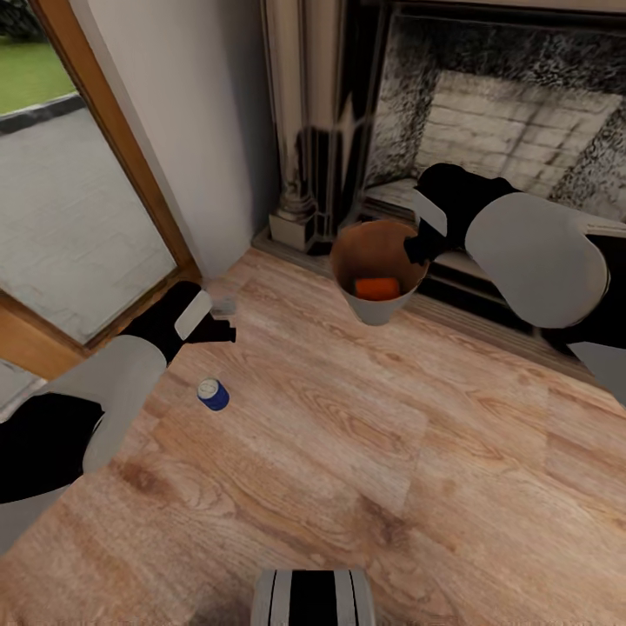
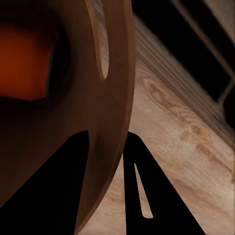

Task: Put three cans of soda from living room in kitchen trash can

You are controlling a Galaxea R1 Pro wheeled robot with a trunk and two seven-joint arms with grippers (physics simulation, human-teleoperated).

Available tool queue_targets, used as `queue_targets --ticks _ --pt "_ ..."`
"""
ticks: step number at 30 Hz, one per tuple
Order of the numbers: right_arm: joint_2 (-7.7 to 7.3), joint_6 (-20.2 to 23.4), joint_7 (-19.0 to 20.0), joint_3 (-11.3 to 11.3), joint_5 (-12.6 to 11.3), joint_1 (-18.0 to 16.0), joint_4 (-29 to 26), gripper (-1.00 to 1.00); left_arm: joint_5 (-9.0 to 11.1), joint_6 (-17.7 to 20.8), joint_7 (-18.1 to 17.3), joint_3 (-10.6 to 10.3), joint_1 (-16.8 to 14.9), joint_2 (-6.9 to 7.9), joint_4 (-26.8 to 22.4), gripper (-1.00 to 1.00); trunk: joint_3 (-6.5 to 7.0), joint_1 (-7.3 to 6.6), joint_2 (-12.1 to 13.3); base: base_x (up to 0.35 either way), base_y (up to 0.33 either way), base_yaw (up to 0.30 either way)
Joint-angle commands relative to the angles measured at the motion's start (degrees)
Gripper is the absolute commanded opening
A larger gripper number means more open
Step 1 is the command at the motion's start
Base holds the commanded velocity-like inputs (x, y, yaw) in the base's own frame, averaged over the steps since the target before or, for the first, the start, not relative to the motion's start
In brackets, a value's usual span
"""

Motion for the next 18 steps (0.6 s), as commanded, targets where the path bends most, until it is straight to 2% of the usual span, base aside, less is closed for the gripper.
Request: queue_targets --ticks 1,9,13,18 --pt "0.00 0.00 0.07 -0.14 0.06 -0.09 -0.06 -1.00 0.02 -0.01 0.00 0.00 0.00 0.03 0.00 1.00 -0.31 0.00 -0.03 0.000 0.000 0.000" --pt "0.19 0.00 0.07 -0.31 0.06 -0.15 -0.09 -1.00 0.13 -0.14 -0.13 0.08 1.29 0.52 0.08 1.00 -2.79 0.20 -0.14 0.000 0.000 0.000" --pt "0.17 0.00 0.07 -0.33 0.06 -0.15 -0.09 -1.00 0.07 -1.57 -0.17 0.06 2.31 0.56 0.08 1.00 -4.04 0.31 -0.19 0.000 0.000 0.000" --pt "0.18 0.00 0.07 -0.31 0.06 -0.27 -0.09 -1.00 0.01 -2.66 0.01 -0.05 2.87 0.57 0.01 1.00 -4.48 0.31 -0.19 0.000 0.000 0.000"
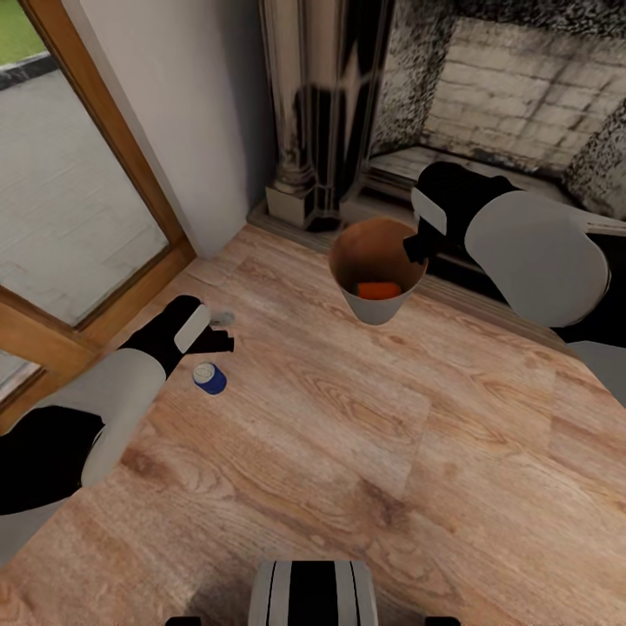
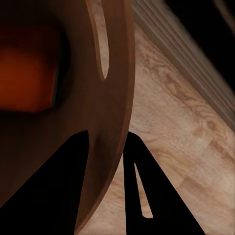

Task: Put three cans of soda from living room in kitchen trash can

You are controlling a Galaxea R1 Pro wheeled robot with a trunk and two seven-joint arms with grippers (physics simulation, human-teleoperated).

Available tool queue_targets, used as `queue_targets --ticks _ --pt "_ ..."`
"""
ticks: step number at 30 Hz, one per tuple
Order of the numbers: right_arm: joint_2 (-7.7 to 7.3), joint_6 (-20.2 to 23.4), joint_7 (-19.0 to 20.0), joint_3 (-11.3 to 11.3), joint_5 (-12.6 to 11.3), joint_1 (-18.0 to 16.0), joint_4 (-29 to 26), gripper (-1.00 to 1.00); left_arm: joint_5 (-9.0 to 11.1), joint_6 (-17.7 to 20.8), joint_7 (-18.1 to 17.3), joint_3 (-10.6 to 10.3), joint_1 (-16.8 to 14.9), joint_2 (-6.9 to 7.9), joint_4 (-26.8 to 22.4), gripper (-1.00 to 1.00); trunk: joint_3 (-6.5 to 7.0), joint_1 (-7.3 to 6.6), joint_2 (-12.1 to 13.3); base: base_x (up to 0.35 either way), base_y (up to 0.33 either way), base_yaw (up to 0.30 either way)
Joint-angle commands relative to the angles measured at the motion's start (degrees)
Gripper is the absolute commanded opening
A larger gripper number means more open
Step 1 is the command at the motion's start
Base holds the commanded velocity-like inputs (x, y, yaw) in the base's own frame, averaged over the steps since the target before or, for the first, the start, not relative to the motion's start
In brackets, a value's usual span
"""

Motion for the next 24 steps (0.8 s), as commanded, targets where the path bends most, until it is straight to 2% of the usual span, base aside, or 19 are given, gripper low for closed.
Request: queue_targets --ticks 1,10,18,24 --pt "-0.03 0.00 0.07 -0.17 -0.09 -0.06 -0.03 -1.00 -0.01 -0.10 0.01 -0.01 0.04 0.00 0.00 1.00 -0.08 -0.01 -0.01 0.000 0.000 0.000" --pt "-0.16 0.00 0.07 -0.08 -0.09 -0.09 -0.03 -1.00 0.06 -0.33 0.04 0.04 0.66 0.08 -0.01 1.00 -0.84 -0.01 -0.01 0.000 0.000 0.000" --pt "-0.77 0.00 0.07 -0.05 -0.09 -0.09 -0.03 -1.00 0.07 -1.82 0.10 0.06 2.85 0.09 -0.23 1.00 -0.97 -0.01 -0.01 0.000 0.000 0.000" --pt "-0.94 0.00 0.02 -0.11 -0.09 -0.09 -0.10 -1.00 -0.01 -4.70 0.18 -0.03 4.35 0.06 -0.33 1.00 -1.00 -0.01 -0.01 0.000 0.000 0.000"
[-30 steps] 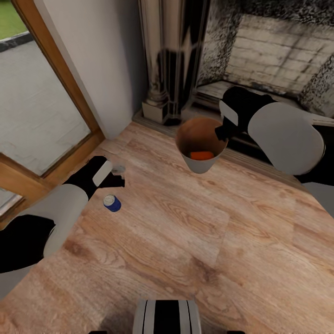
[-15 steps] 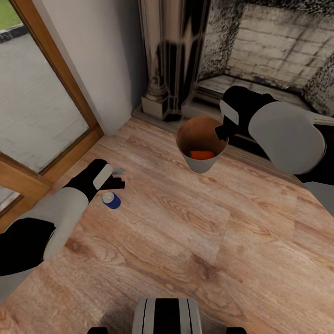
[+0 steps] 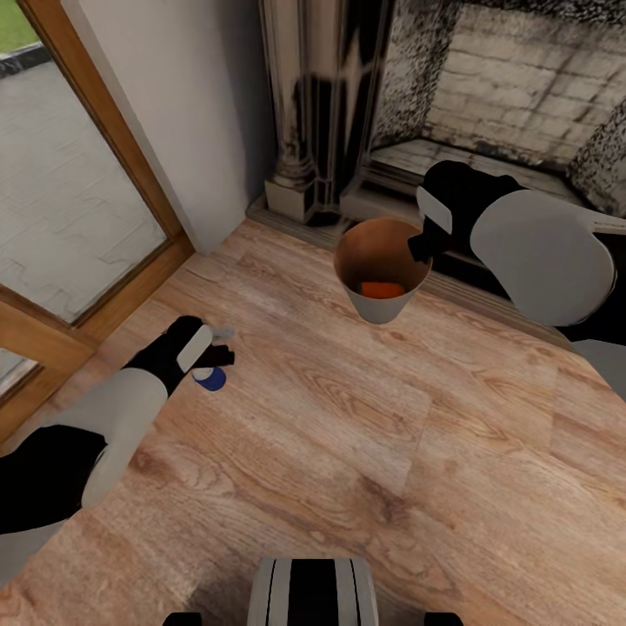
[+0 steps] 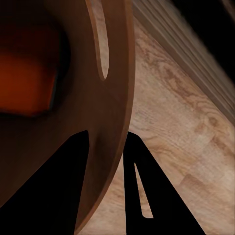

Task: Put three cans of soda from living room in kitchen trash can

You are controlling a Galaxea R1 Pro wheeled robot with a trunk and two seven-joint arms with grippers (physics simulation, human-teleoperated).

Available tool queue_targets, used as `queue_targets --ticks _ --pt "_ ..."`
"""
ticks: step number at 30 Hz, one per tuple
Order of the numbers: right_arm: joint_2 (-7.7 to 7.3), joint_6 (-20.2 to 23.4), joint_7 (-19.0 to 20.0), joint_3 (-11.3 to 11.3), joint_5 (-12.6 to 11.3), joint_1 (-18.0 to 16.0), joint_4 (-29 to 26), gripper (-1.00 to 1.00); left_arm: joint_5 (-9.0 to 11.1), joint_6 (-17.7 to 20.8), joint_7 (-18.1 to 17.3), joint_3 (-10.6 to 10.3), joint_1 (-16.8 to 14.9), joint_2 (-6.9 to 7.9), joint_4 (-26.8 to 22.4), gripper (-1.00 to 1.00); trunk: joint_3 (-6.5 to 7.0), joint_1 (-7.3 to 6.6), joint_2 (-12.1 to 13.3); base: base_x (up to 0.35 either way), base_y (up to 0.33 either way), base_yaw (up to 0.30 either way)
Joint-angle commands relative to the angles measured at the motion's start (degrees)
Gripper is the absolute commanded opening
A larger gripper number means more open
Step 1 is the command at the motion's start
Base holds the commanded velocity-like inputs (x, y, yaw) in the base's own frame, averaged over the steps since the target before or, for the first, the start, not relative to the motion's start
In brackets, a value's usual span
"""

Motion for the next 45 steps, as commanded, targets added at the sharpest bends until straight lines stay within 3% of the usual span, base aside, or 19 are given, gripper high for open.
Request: queue_targets --ticks 1,14,18,29,33,38,45 --pt "0.02 0.01 0.07 0.00 0.07 -0.03 -0.03 -1.00 -0.03 -0.12 0.04 0.01 0.37 0.00 -0.13 1.00 0.01 -0.01 0.00 0.000 0.000 0.000" --pt "-0.02 0.01 0.03 0.07 0.07 -0.03 -0.04 -1.00 -0.03 -1.71 -0.06 0.34 1.12 1.46 0.06 1.00 0.01 -0.01 0.00 0.000 0.000 0.000" --pt "-0.12 0.01 0.03 -0.02 0.07 -0.01 -0.04 -1.00 -0.03 -2.19 -0.09 0.34 1.14 2.98 0.06 1.00 0.01 -0.01 0.00 0.000 0.000 0.000" --pt "-3.47 0.01 0.06 2.24 0.24 1.76 0.00 -1.00 0.20 -5.64 -0.28 0.19 1.18 2.97 -0.32 1.00 0.00 0.00 -0.01 0.000 0.000 0.000" --pt "-3.47 0.01 0.06 3.22 0.79 1.76 0.00 -1.00 0.20 -6.89 -0.28 0.19 1.18 2.97 -0.32 1.00 0.00 0.00 -0.01 0.000 0.000 0.000" --pt "-3.13 0.01 0.05 1.99 0.24 1.75 0.00 -1.00 0.25 -6.88 -0.32 0.21 1.23 2.92 -0.22 1.00 0.00 0.00 -0.01 0.000 0.000 0.000" --pt "-3.74 0.01 0.03 2.64 -1.14 4.17 -0.28 -1.00 -0.42 -8.42 0.41 0.25 3.48 2.85 -2.50 1.00 0.00 0.00 -0.01 0.000 0.000 0.000"
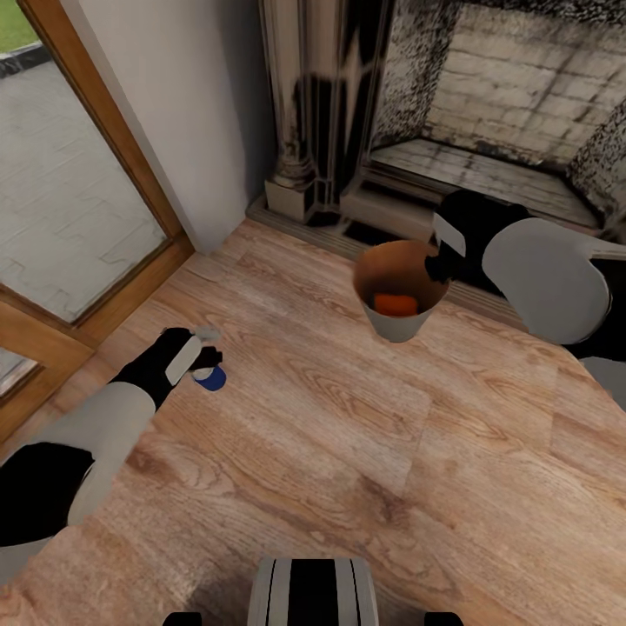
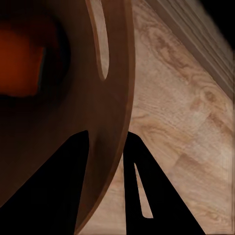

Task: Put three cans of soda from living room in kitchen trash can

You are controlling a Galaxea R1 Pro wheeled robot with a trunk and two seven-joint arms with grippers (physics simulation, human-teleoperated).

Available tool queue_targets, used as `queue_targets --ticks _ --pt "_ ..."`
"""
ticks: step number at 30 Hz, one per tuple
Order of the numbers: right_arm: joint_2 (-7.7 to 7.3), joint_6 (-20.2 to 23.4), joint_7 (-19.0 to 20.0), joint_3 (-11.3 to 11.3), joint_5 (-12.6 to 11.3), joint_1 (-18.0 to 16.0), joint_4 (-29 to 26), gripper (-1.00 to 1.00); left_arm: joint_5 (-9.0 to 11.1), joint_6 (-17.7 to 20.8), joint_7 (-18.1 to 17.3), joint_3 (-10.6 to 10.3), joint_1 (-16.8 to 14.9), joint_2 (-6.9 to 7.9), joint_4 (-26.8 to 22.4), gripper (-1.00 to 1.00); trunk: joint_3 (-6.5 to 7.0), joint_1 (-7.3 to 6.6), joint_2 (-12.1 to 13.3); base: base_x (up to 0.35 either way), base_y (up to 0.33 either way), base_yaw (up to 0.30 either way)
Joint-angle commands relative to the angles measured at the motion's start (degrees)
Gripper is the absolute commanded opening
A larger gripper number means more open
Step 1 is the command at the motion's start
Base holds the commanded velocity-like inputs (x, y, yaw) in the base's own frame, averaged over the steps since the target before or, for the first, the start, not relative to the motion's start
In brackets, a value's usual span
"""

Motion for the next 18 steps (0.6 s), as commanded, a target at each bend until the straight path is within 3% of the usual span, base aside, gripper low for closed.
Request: queue_targets --ticks 1,2,18 --pt "-0.03 0.02 0.06 0.33 0.29 0.05 -0.09 -1.00 -0.04 -0.10 0.02 0.00 0.33 -0.01 -0.24 1.00 0.01 -0.01 -0.01 0.000 0.000 0.000" --pt "-0.04 0.02 0.06 0.37 1.86 0.07 -0.09 -1.00 -0.05 -0.13 0.03 0.00 2.20 -0.01 -0.26 1.00 0.01 -0.01 -0.01 0.000 0.000 0.000" --pt "-0.14 0.02 0.06 0.47 1.86 0.21 -0.01 -1.00 -0.12 -0.41 0.04 -0.06 2.33 -0.10 -0.35 1.00 0.01 -0.01 -0.01 0.000 0.000 0.000"
